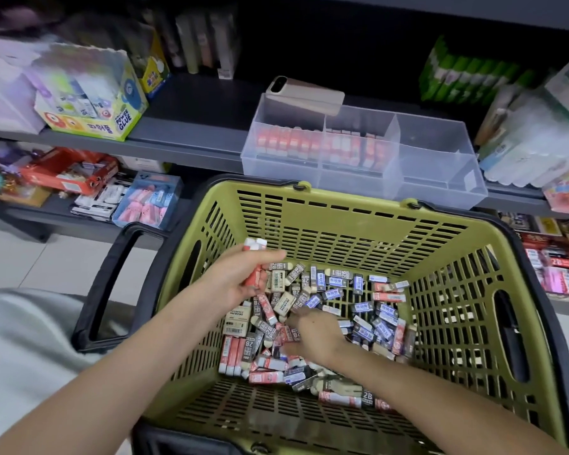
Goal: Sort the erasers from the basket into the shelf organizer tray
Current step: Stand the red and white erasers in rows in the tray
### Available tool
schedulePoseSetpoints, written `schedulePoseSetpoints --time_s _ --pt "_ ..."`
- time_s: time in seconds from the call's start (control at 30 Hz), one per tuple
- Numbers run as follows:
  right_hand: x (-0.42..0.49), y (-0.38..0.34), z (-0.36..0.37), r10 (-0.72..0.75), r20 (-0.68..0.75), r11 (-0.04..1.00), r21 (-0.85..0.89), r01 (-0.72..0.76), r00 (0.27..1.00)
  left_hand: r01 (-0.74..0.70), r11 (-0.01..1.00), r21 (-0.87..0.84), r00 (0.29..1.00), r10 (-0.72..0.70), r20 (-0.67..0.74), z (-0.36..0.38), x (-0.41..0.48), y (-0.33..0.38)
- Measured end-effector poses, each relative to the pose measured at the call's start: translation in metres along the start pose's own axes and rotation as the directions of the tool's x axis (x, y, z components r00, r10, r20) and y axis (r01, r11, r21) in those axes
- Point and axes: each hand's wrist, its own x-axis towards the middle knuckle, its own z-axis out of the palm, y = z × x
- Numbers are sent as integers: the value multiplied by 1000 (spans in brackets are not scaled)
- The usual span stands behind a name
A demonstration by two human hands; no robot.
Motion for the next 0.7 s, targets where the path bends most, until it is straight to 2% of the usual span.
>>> schedulePoseSetpoints --time_s 0.1,0.17,0.2,0.27,0.33,0.37,0.4,0.47,0.53,0.57,0.6,0.63,0.67,0.7 --pt "3 0 0 -12 -30 990 140 16 999 -53 987 153 998 49 33 2 1 -4" --pt "-2 4 -6 61 -9 897 438 -51 998 -102 962 253 994 89 63 4 4 -11" --pt "-6 7 -13 84 32 785 613 -85 996 -123 950 286 992 107 69 6 5 -15" --pt "-16 12 -31 100 89 451 883 -125 991 -135 916 377 991 120 63 12 7 -24" --pt "-22 19 -51 126 110 163 978 -130 986 -92 880 466 995 59 85 20 8 -31" --pt "-24 22 -60 121 100 100 989 -113 988 -44 885 463 994 -6 107 23 7 -32" --pt "-26 24 -67 99 82 85 992 -90 992 15 898 440 988 -80 130 26 7 -33" --pt "-31 26 -76 54 53 102 993 -59 997 118 922 369 966 -192 171 31 7 -35" --pt "-33 30 -76 83 53 115 991 -62 995 188 933 306 953 -249 171 31 8 -36" --pt "-35 33 -73 114 44 188 980 -65 993 205 936 285 954 -257 156 29 9 -36" --pt "-36 36 -68 135 30 348 934 -75 990 211 940 267 957 -254 138 28 10 -36" --pt "-37 40 -62 133 32 583 805 -104 991 207 947 246 962 -242 124 26 12 -36" --pt "-38 42 -53 110 55 791 599 -121 992 200 955 219 966 -229 116 24 13 -35" --pt "-39 43 -43 80 83 917 384 -106 993 193 963 188 970 -217 114 23 14 -34"
